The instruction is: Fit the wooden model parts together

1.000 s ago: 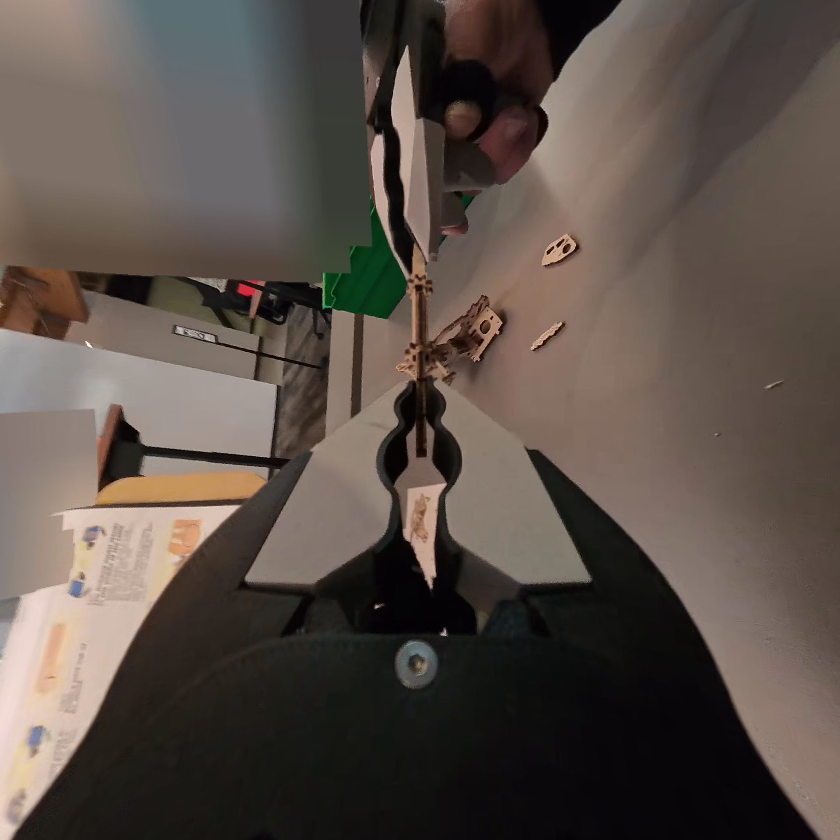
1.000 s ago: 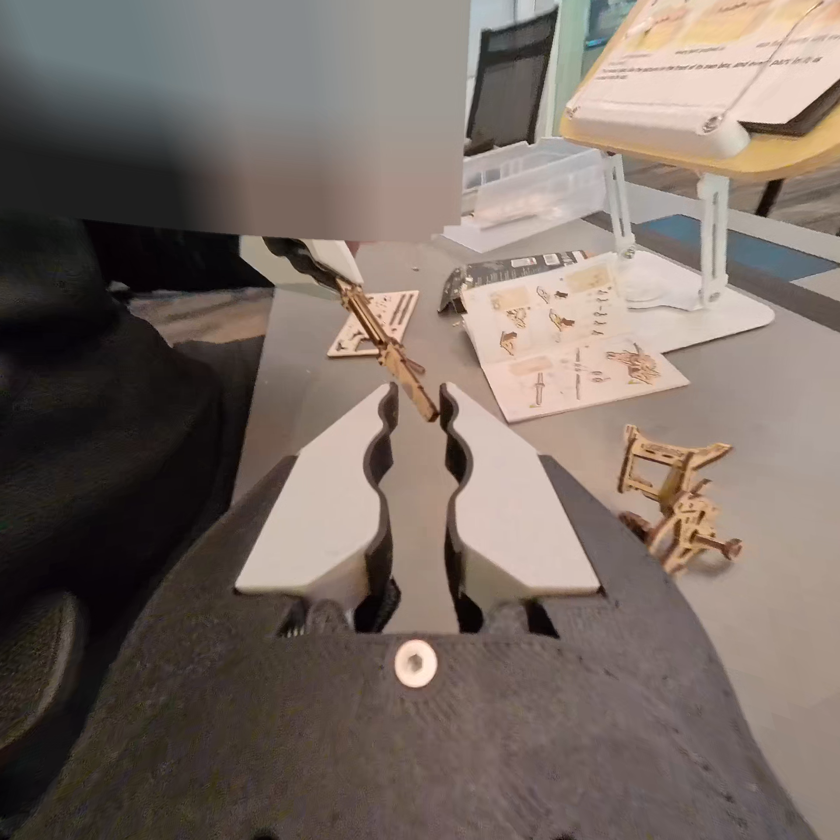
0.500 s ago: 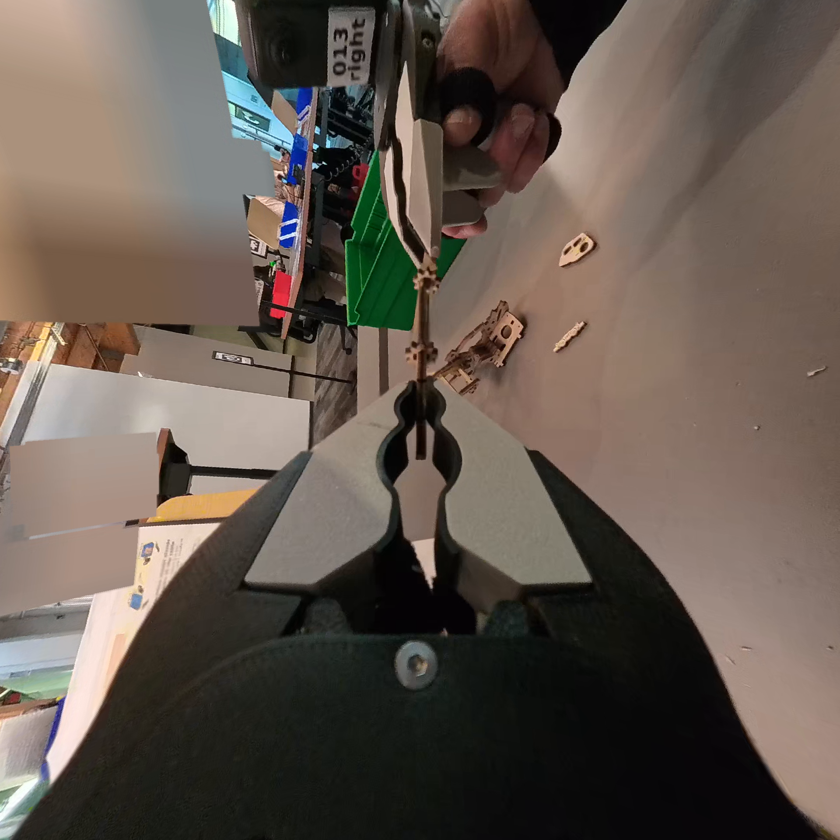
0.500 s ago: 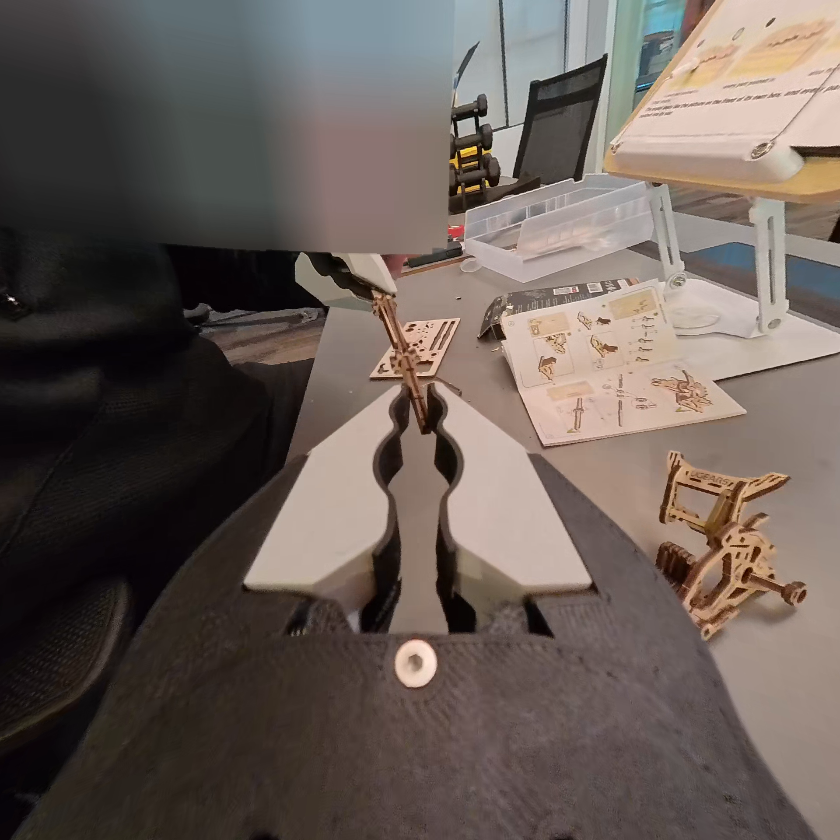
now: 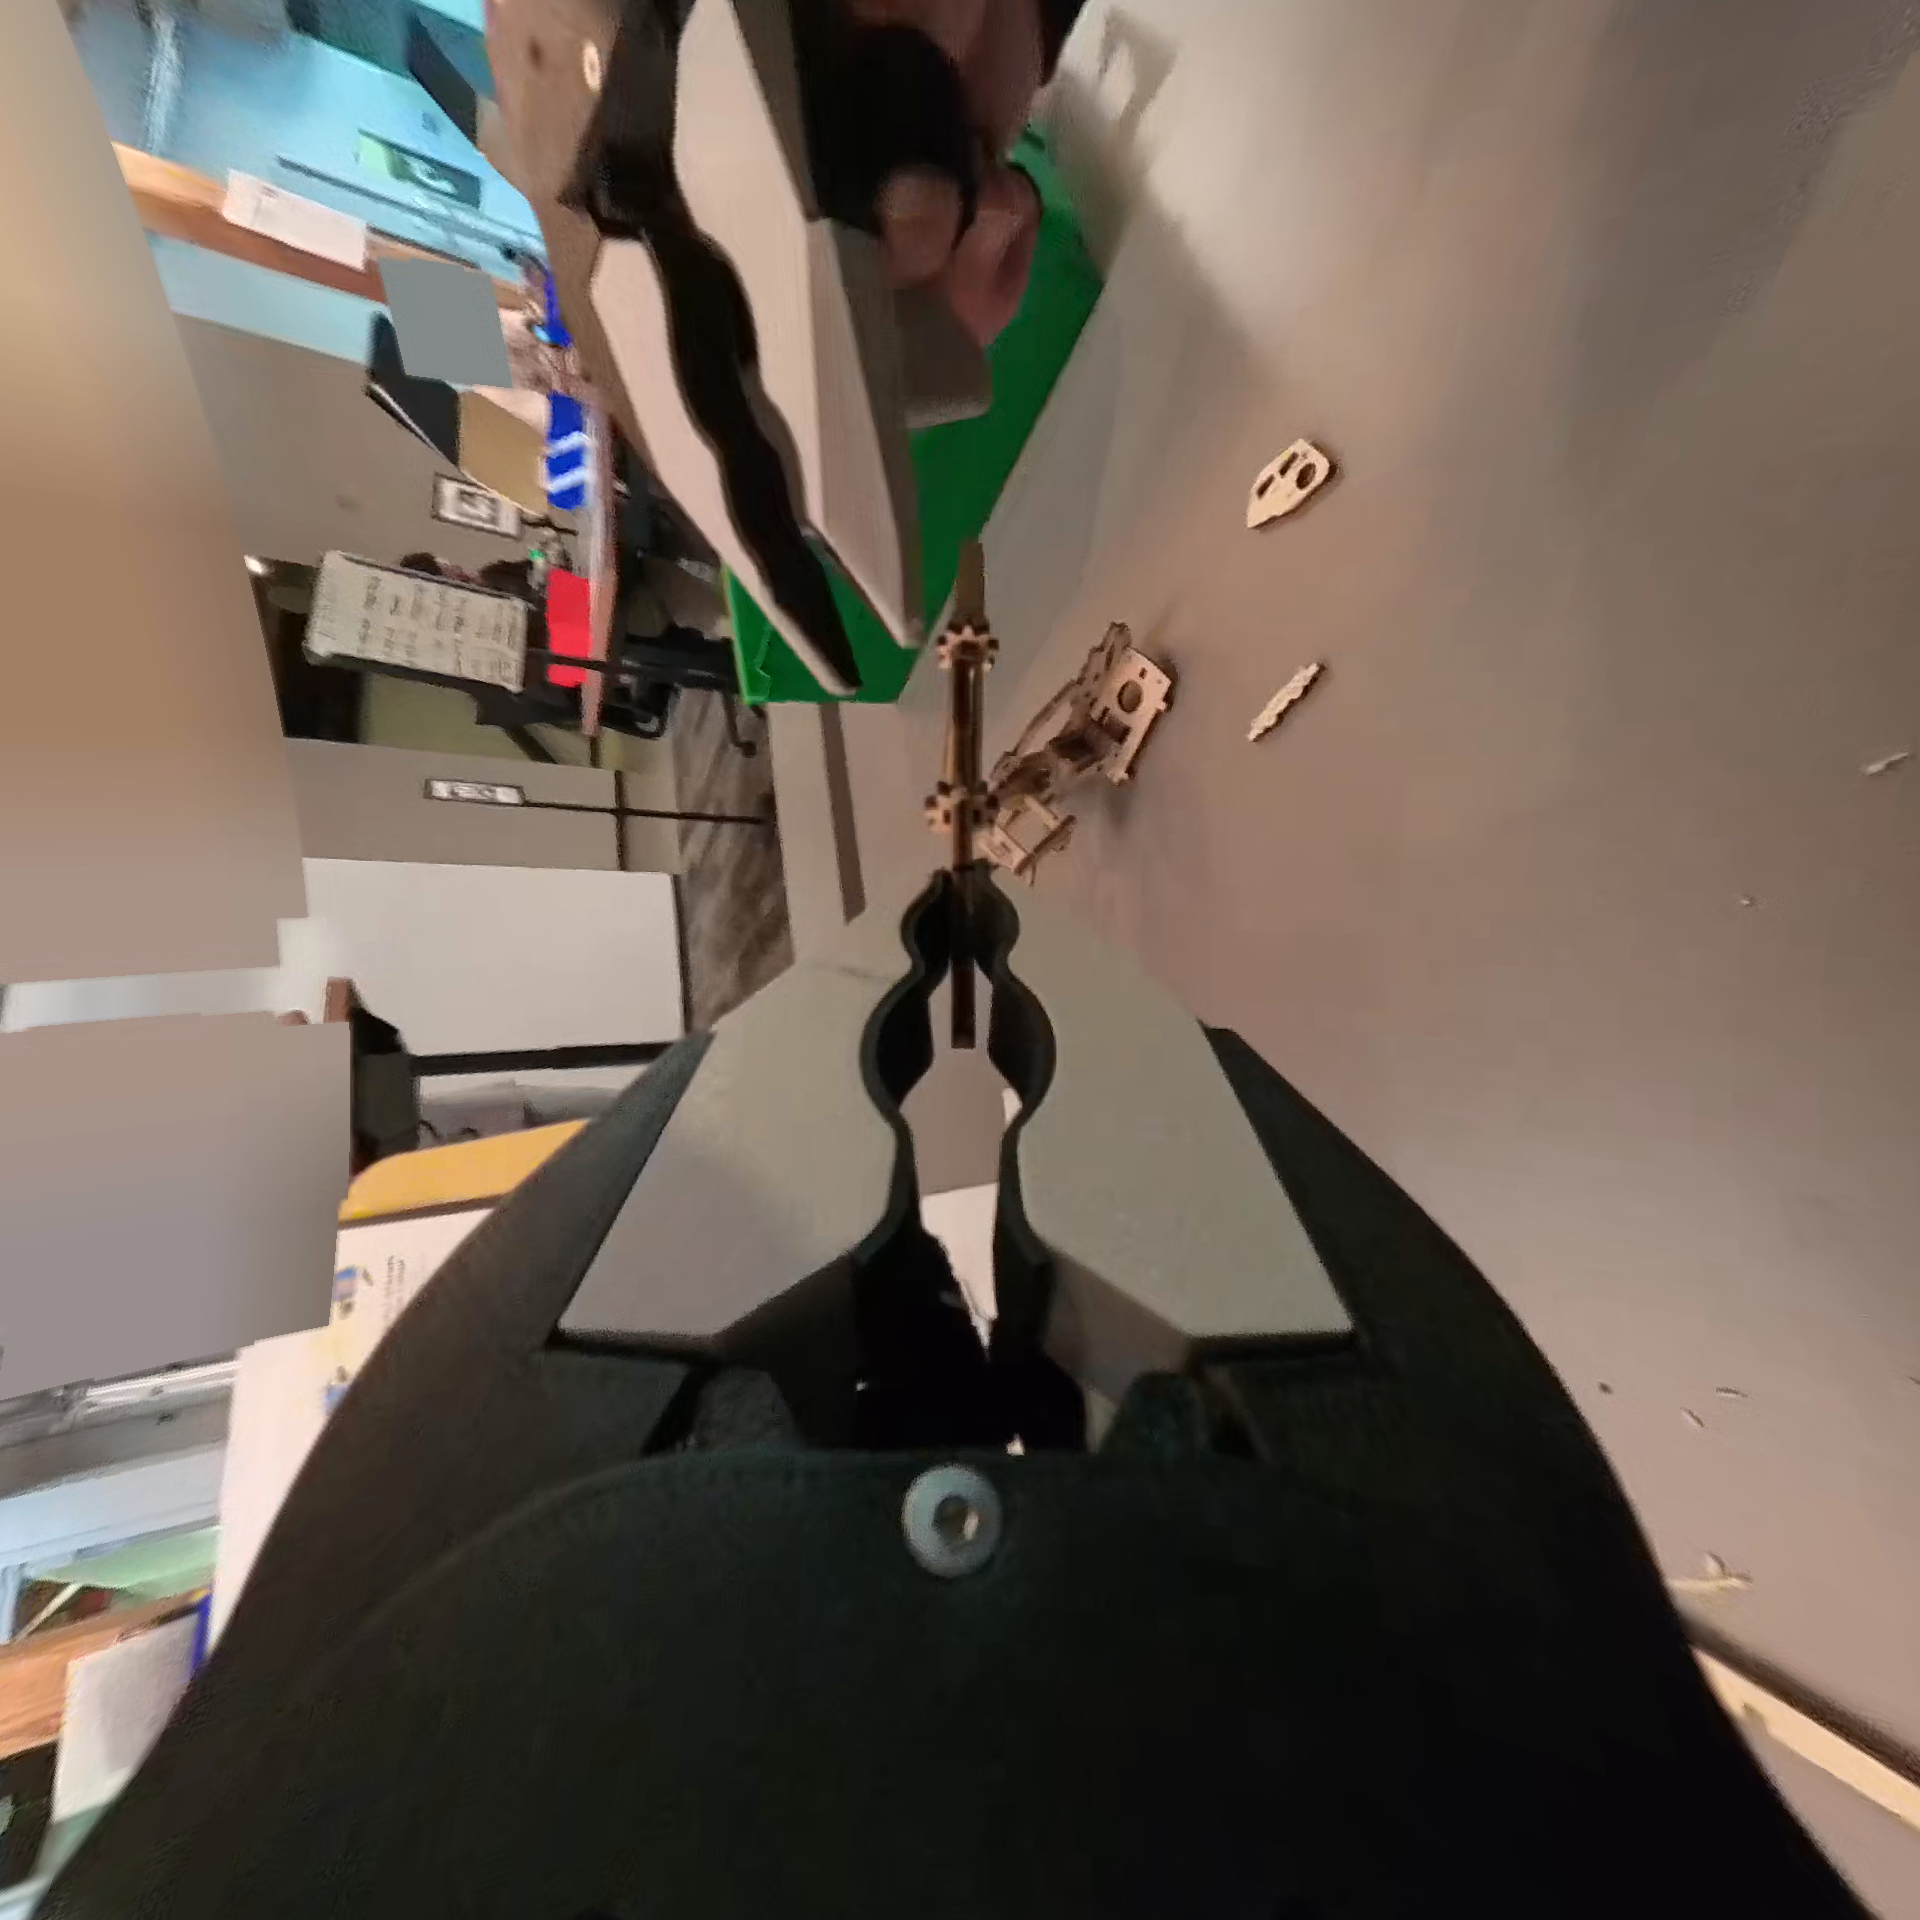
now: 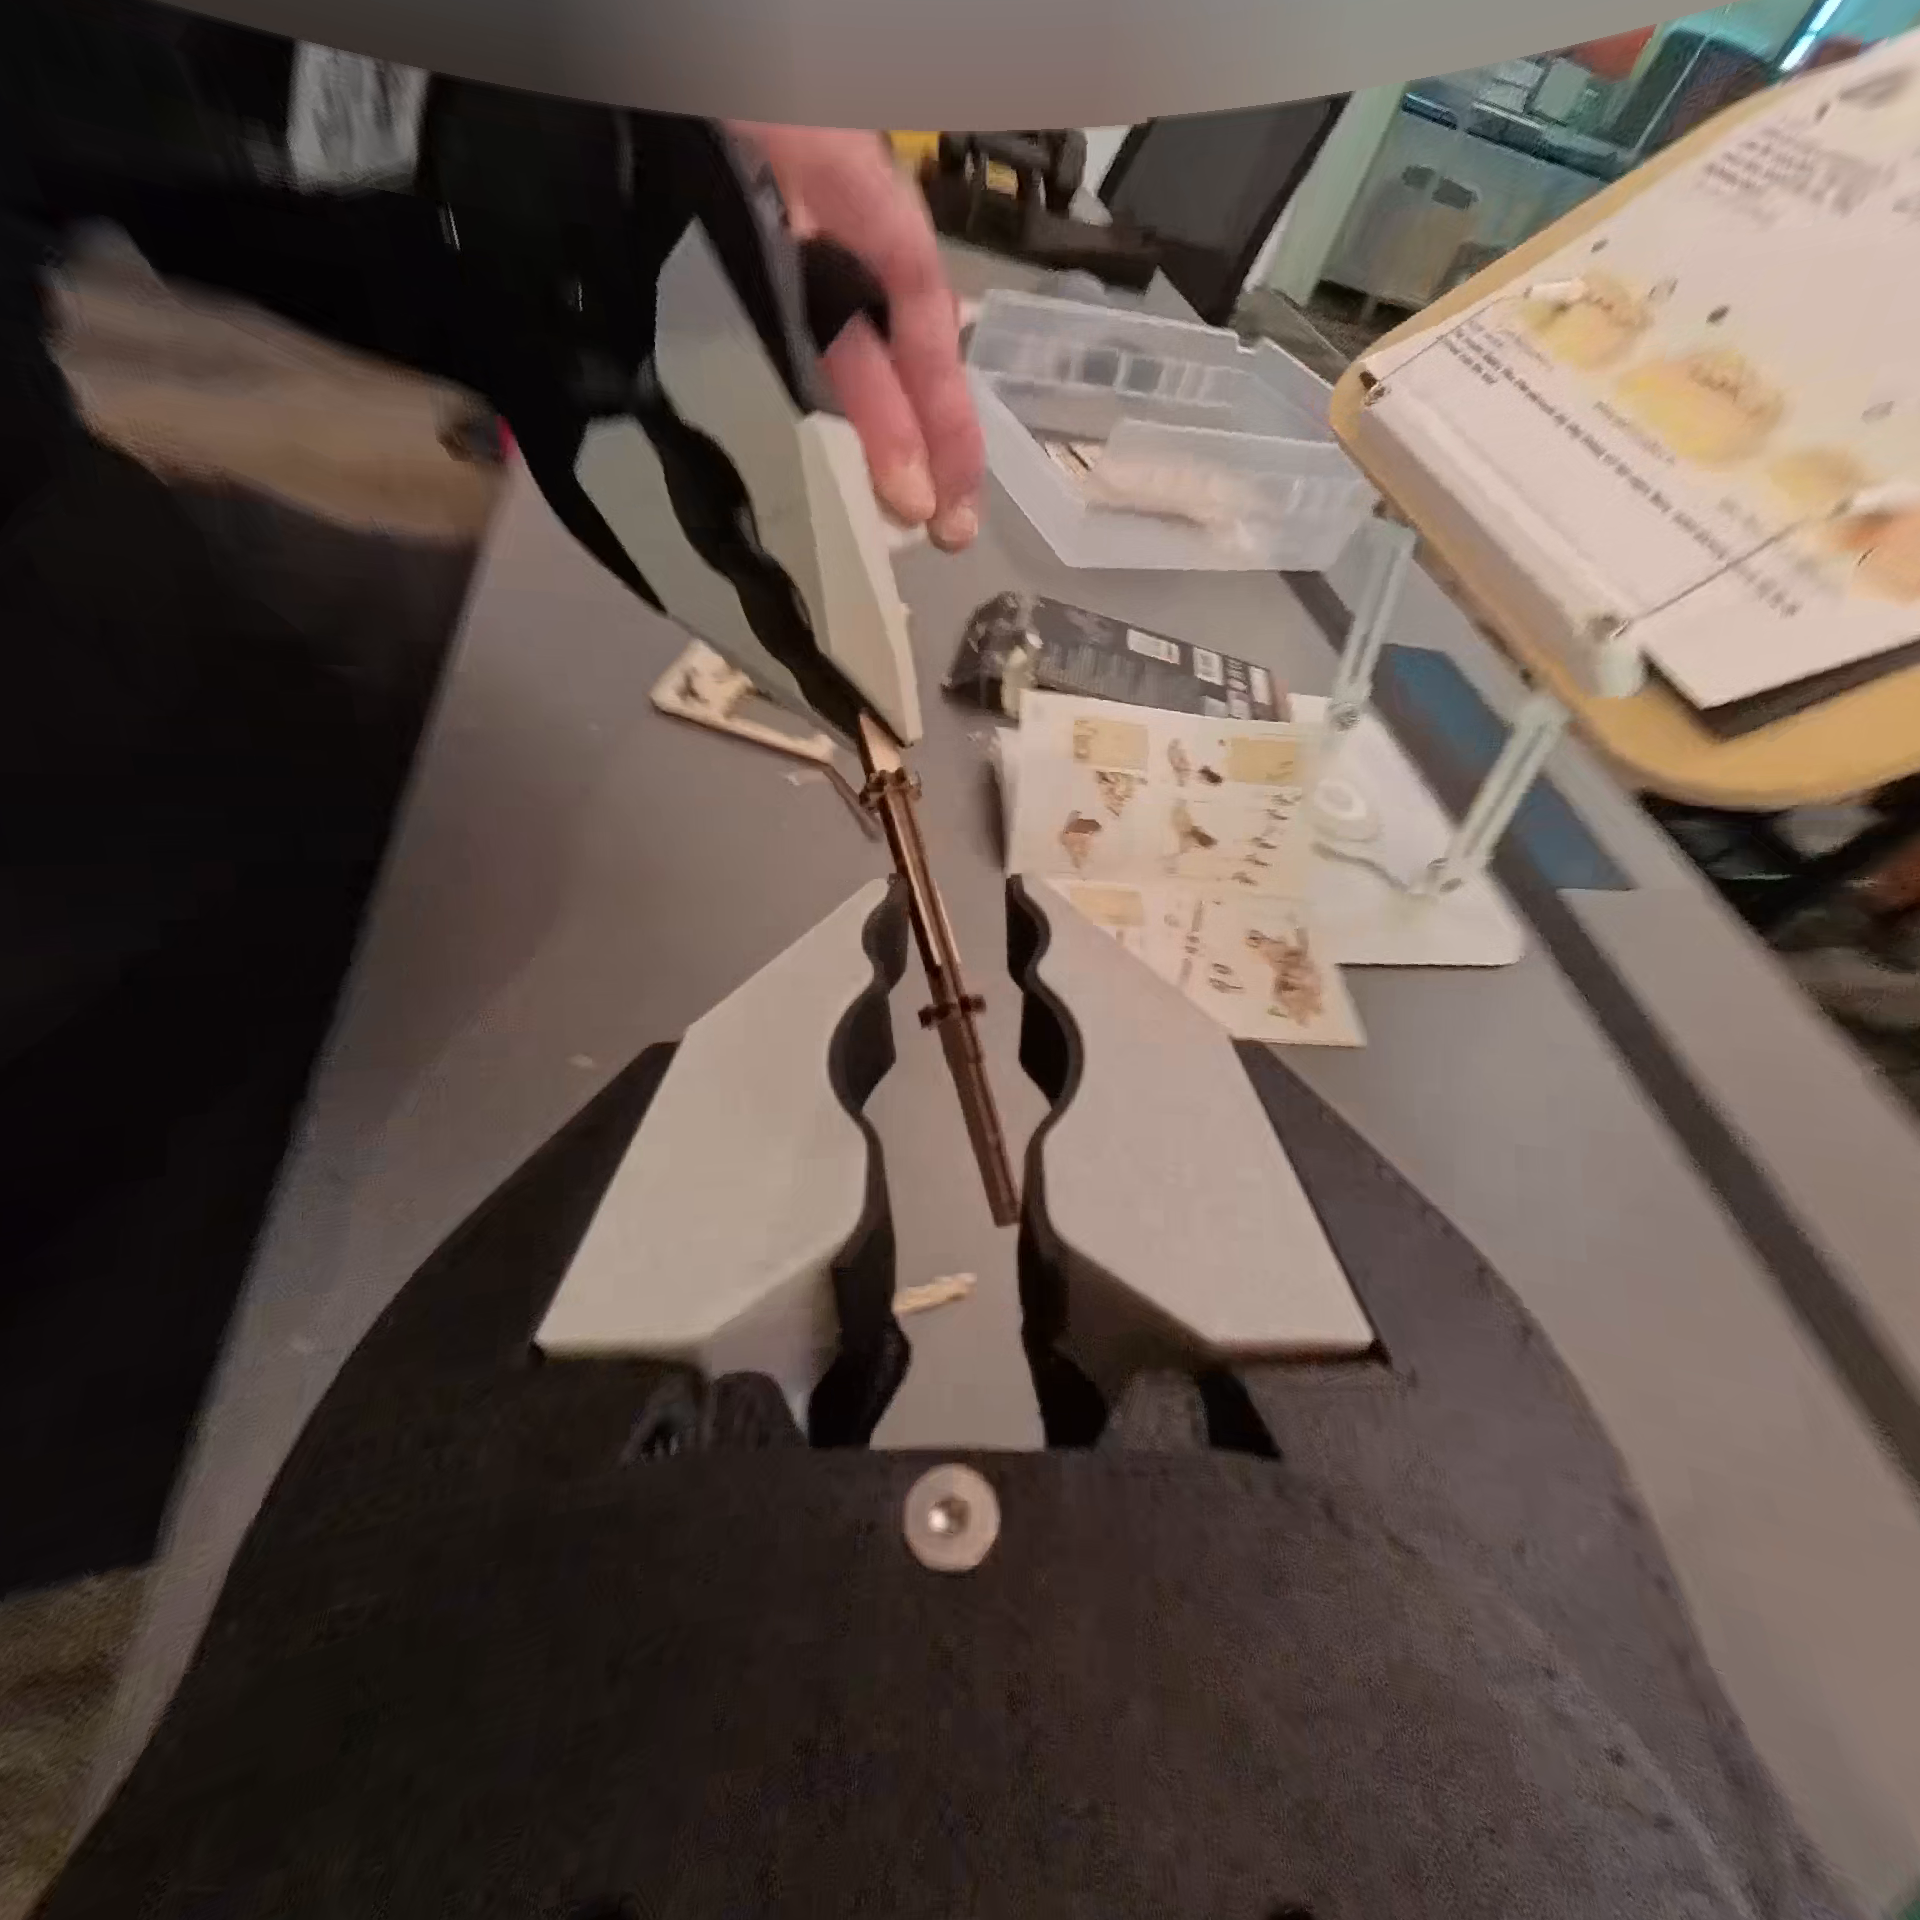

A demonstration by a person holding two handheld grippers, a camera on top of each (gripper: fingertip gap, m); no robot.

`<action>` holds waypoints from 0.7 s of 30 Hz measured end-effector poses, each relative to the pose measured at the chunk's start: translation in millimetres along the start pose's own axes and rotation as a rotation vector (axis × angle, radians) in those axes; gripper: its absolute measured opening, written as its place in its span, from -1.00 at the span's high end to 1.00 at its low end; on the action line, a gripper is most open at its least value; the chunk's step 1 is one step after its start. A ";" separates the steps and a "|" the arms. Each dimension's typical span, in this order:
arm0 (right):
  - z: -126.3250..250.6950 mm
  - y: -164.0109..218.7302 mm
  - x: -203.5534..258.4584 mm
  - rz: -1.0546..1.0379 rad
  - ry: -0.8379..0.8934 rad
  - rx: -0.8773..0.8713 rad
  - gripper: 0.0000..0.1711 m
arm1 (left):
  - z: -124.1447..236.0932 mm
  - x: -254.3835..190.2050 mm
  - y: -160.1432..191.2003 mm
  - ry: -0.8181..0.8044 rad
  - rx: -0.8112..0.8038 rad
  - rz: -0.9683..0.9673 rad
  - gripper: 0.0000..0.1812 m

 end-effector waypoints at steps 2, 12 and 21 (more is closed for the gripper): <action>-10.3 4.1 1.8 0.159 0.081 0.101 0.77 | -4.9 -1.9 5.3 0.080 0.067 0.043 0.99; -34.9 14.5 -0.2 0.594 0.354 0.322 0.94 | -13.2 4.7 6.7 0.182 0.166 0.165 0.98; -33.8 12.9 -0.4 0.477 0.309 0.249 0.97 | -16.7 7.7 2.1 0.201 0.107 0.286 0.93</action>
Point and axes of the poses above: each gripper's, where its closed fingertips meet, z back along the fingers, y out of its underside, x = y × z across the jaws, the point moved 2 cm from there along z, back along the fingers, and after that the axes turned 1 degree about x, right-handed, at the moved point
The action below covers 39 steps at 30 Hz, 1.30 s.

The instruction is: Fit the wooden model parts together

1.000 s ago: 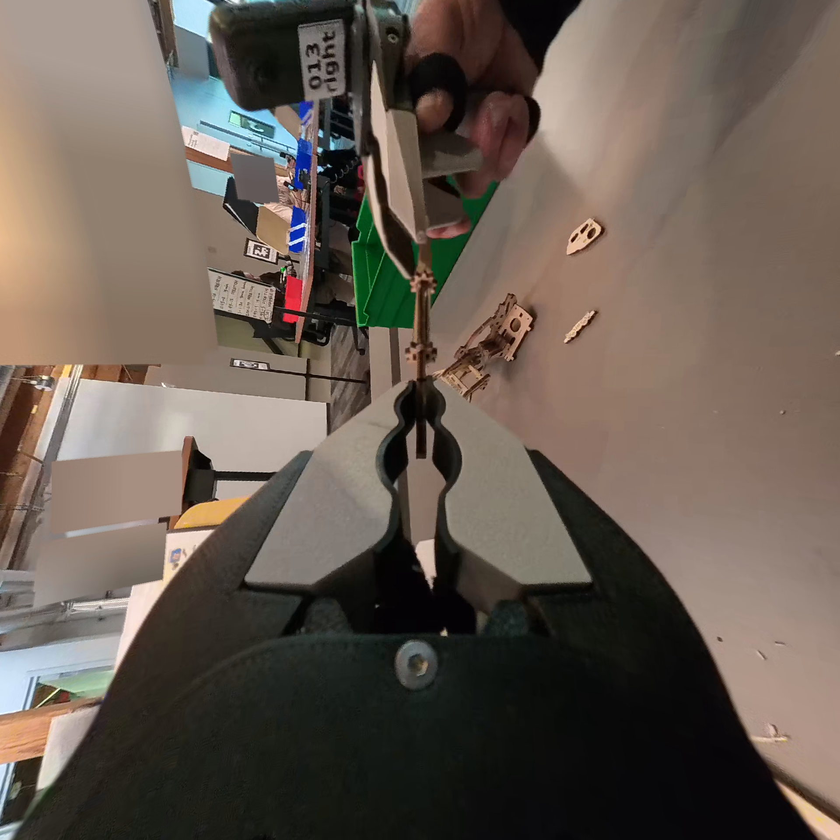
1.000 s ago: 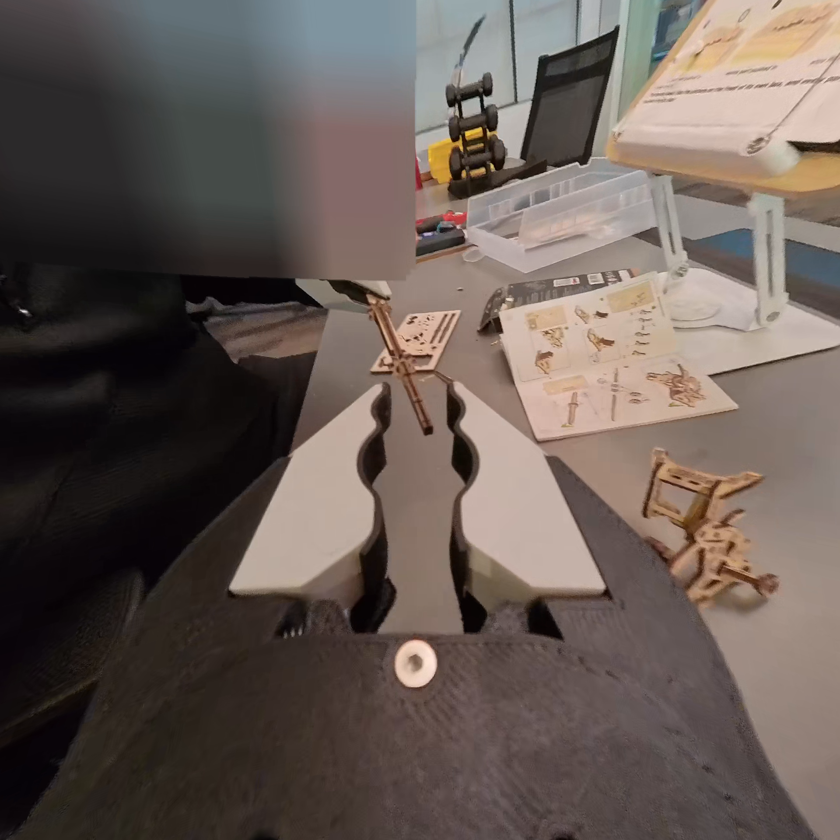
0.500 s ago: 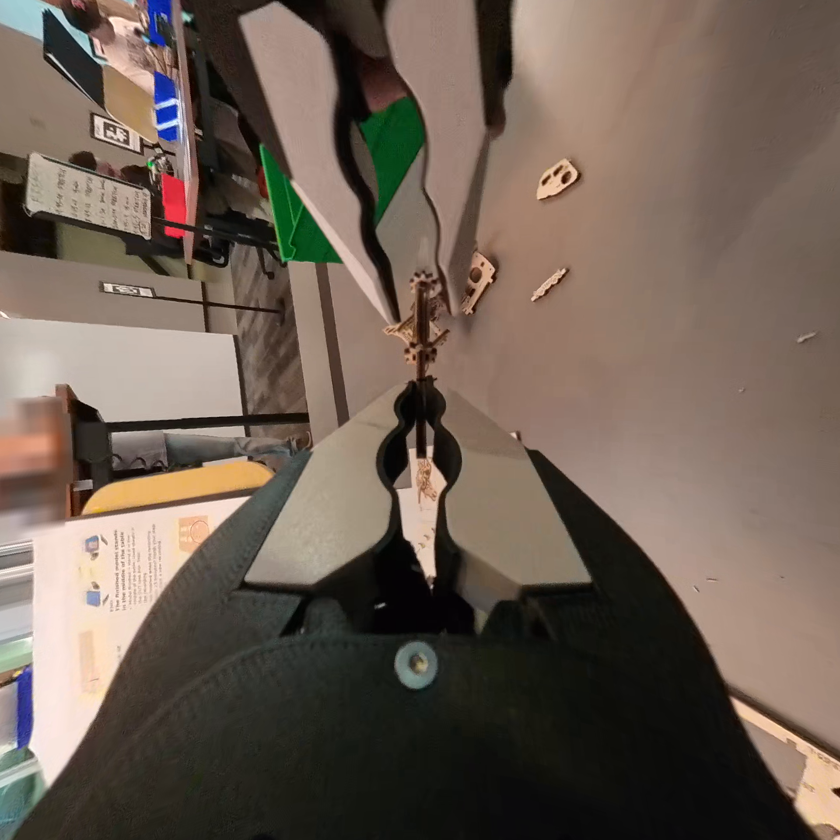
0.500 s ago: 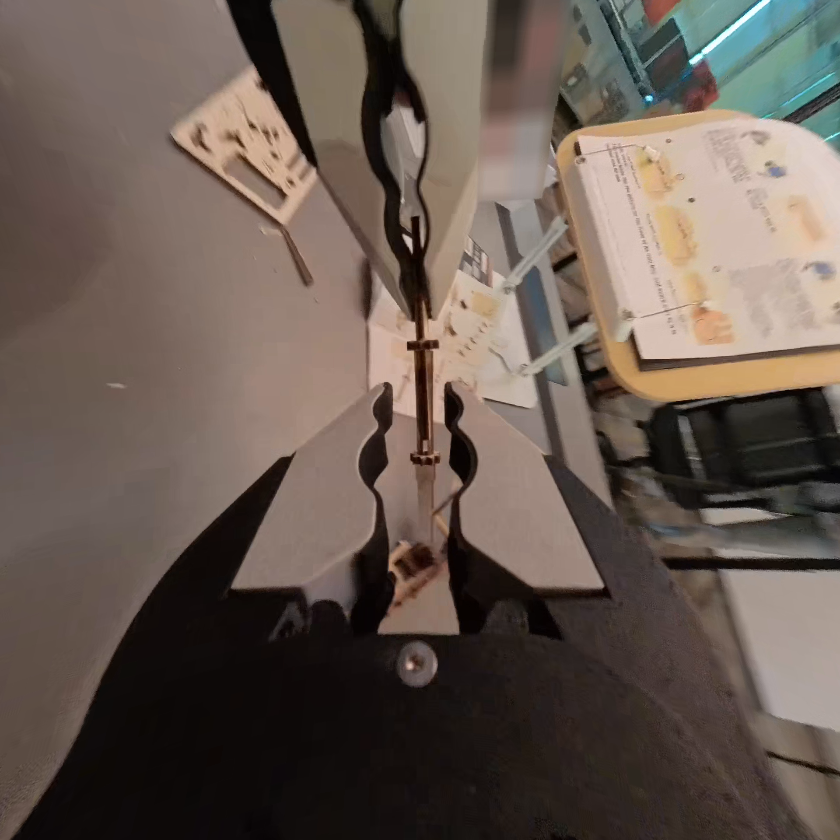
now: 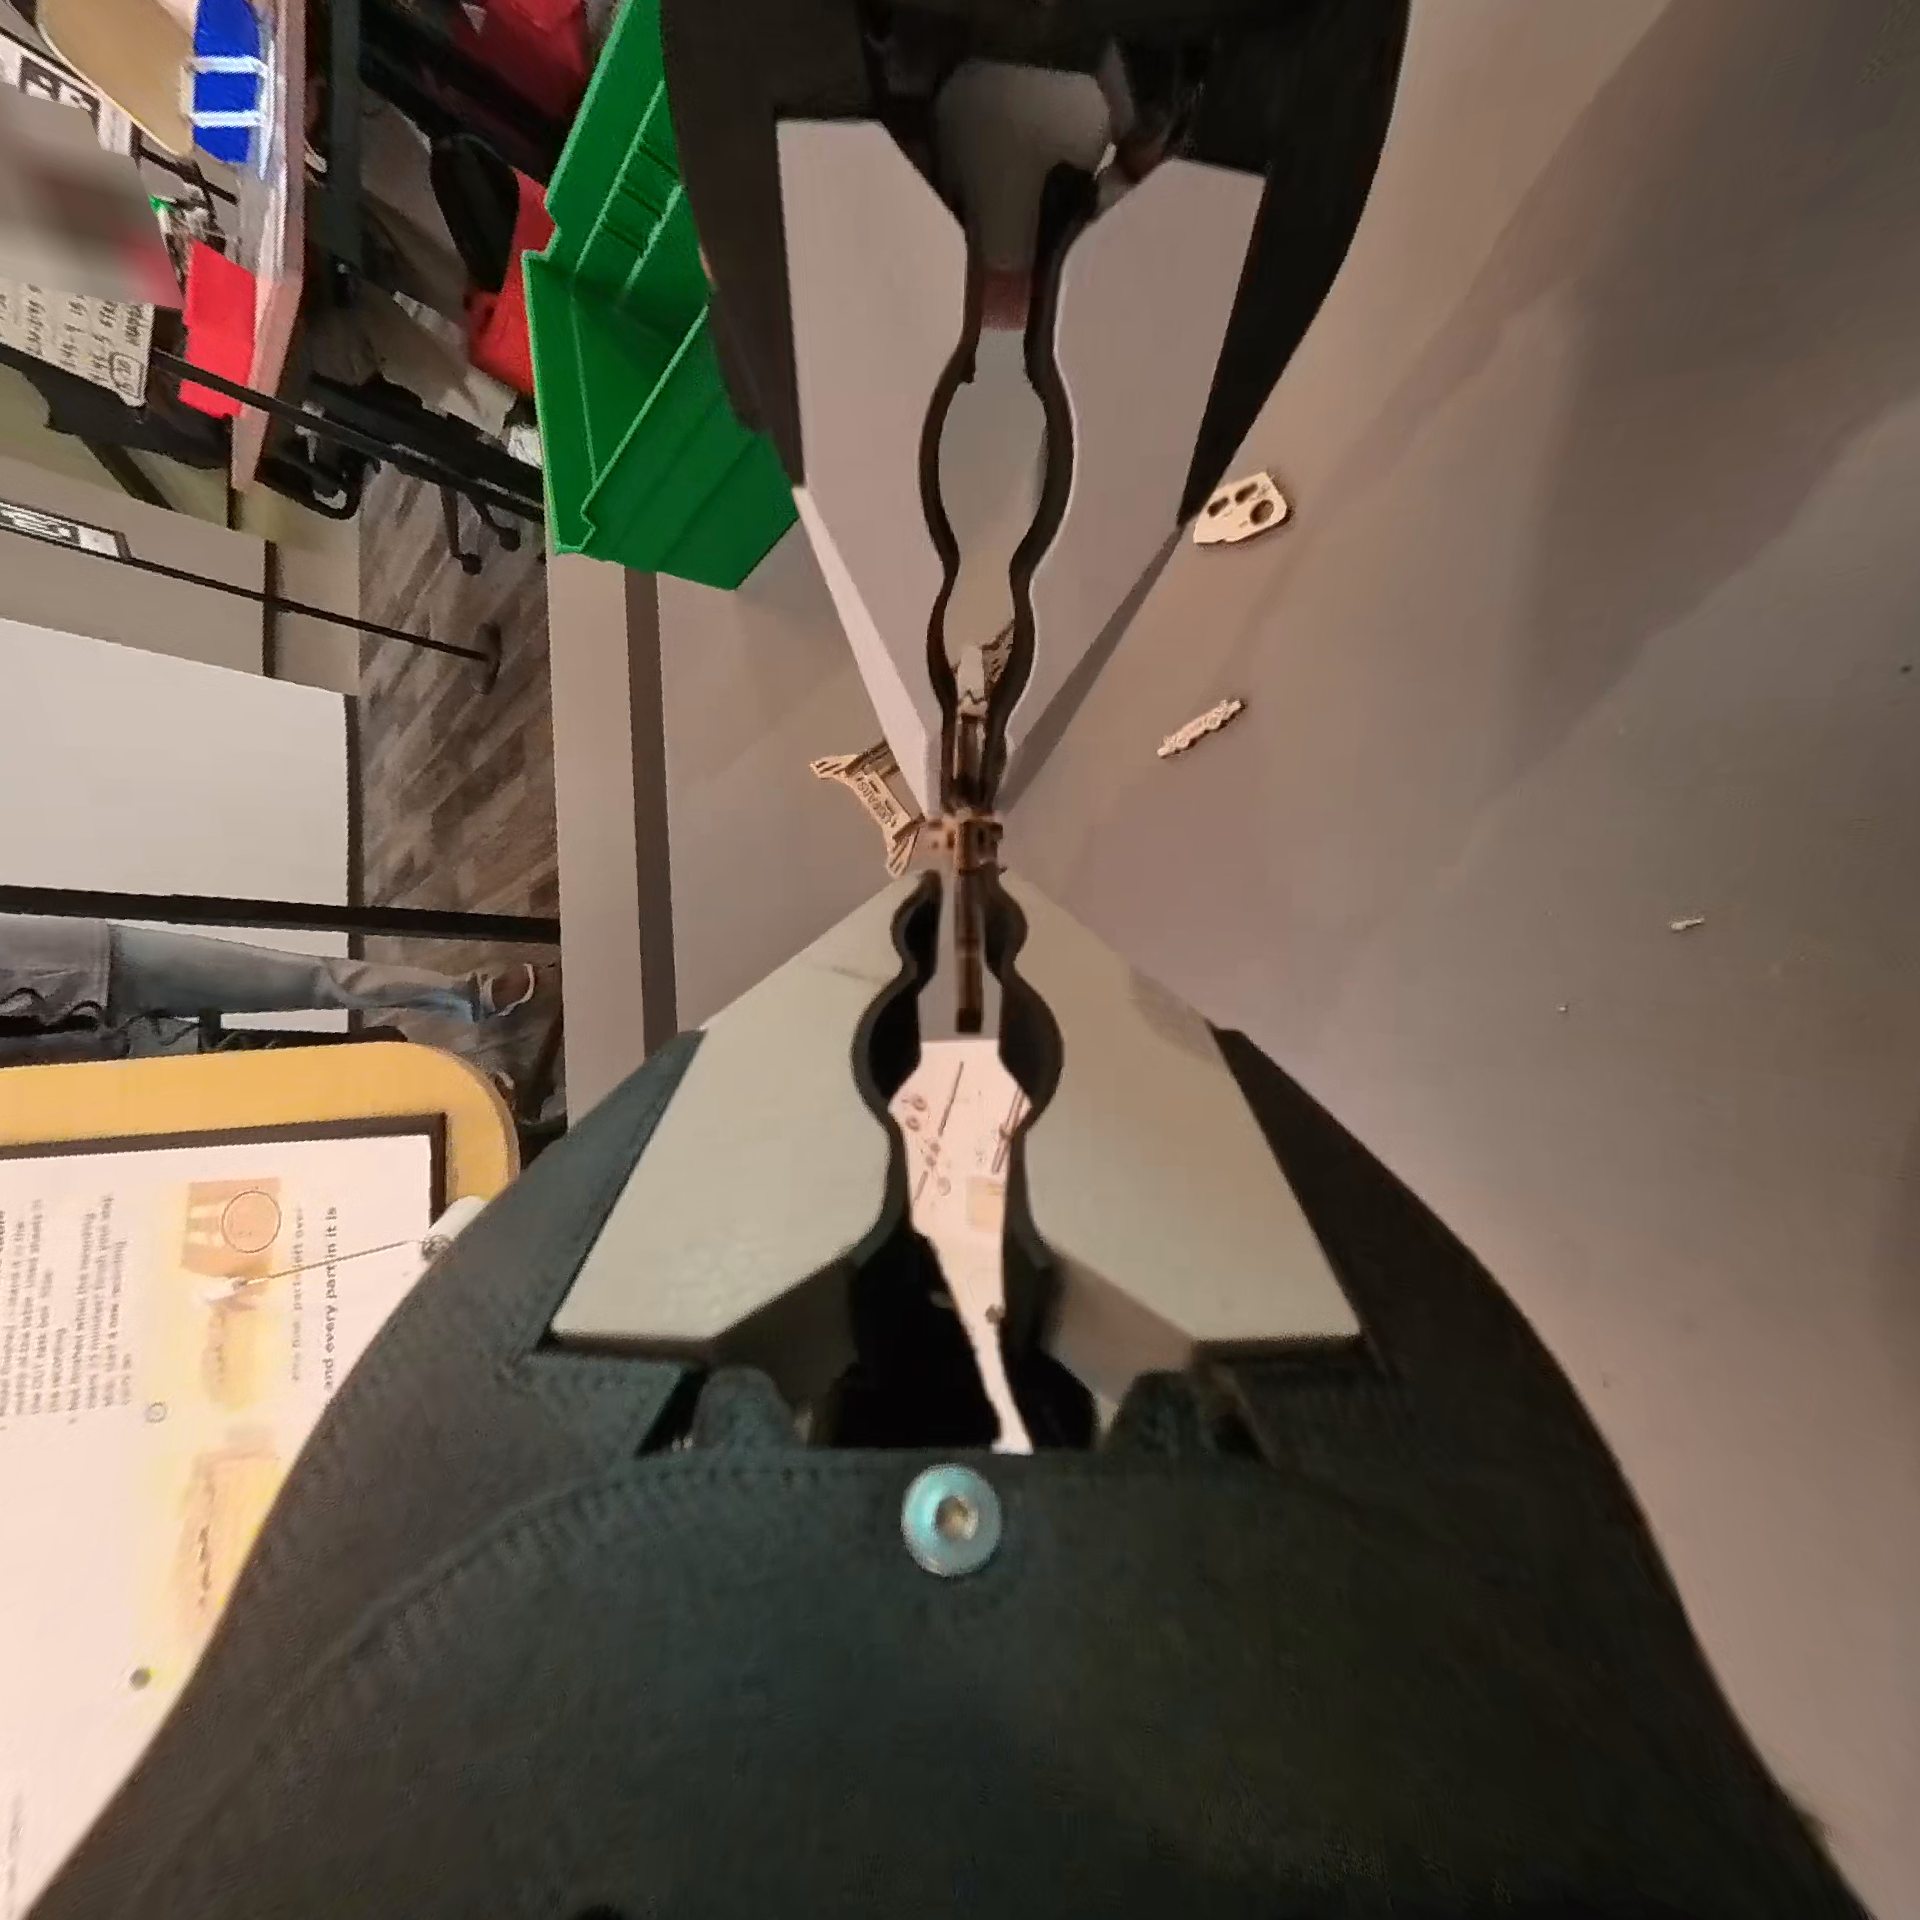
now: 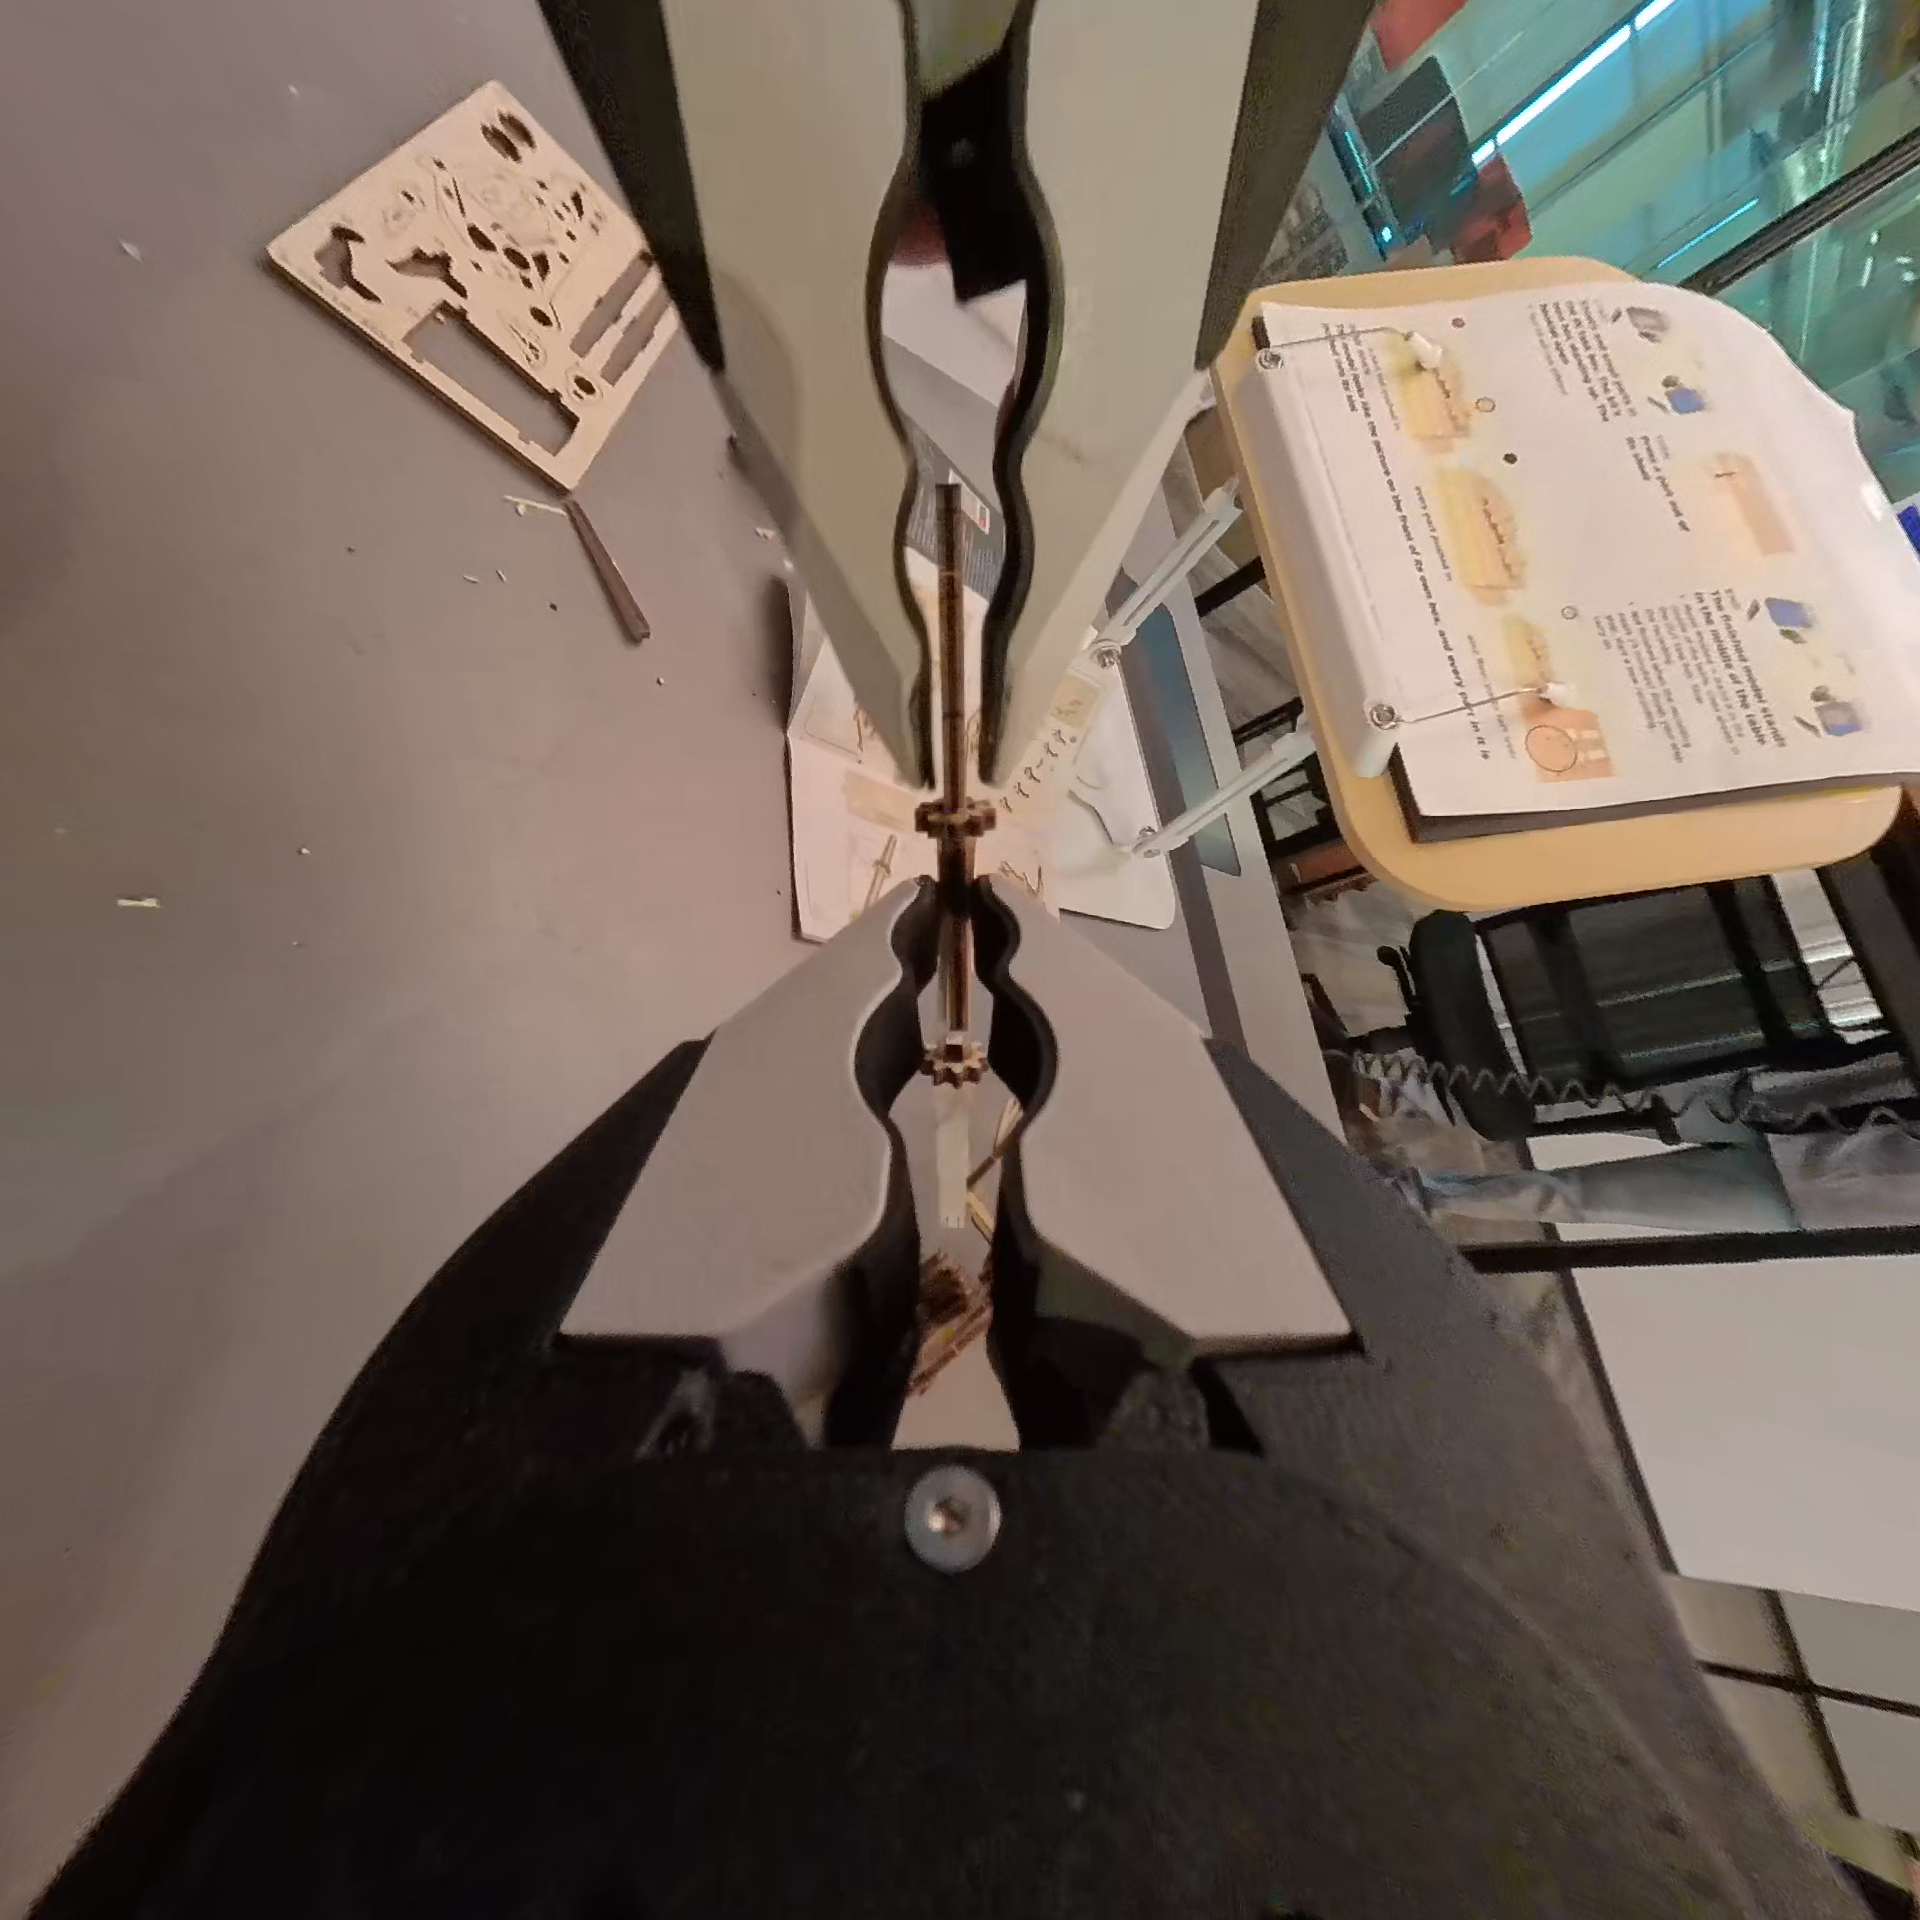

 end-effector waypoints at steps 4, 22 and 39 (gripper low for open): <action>-1.6 -0.5 -0.3 -0.021 -0.017 0.002 0.97 | -3.4 -1.1 1.2 -0.007 -0.015 -0.002 0.94; 2.1 -8.7 2.0 0.119 -0.062 0.060 0.96 | 1.6 -5.0 3.1 0.016 -0.147 0.150 0.95; 5.8 -19.0 4.4 0.039 -0.133 -0.042 0.96 | 3.5 -7.4 1.6 0.149 -0.164 0.204 0.98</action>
Point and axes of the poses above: each gripper's, where its closed fingertips meet, z back along the fingers, y out of its underside, x = y × z across the jaws, the point moved 2 cm from there along z, back along the fingers, and after that the axes turned 1 degree about x, right-handed, at the moved point
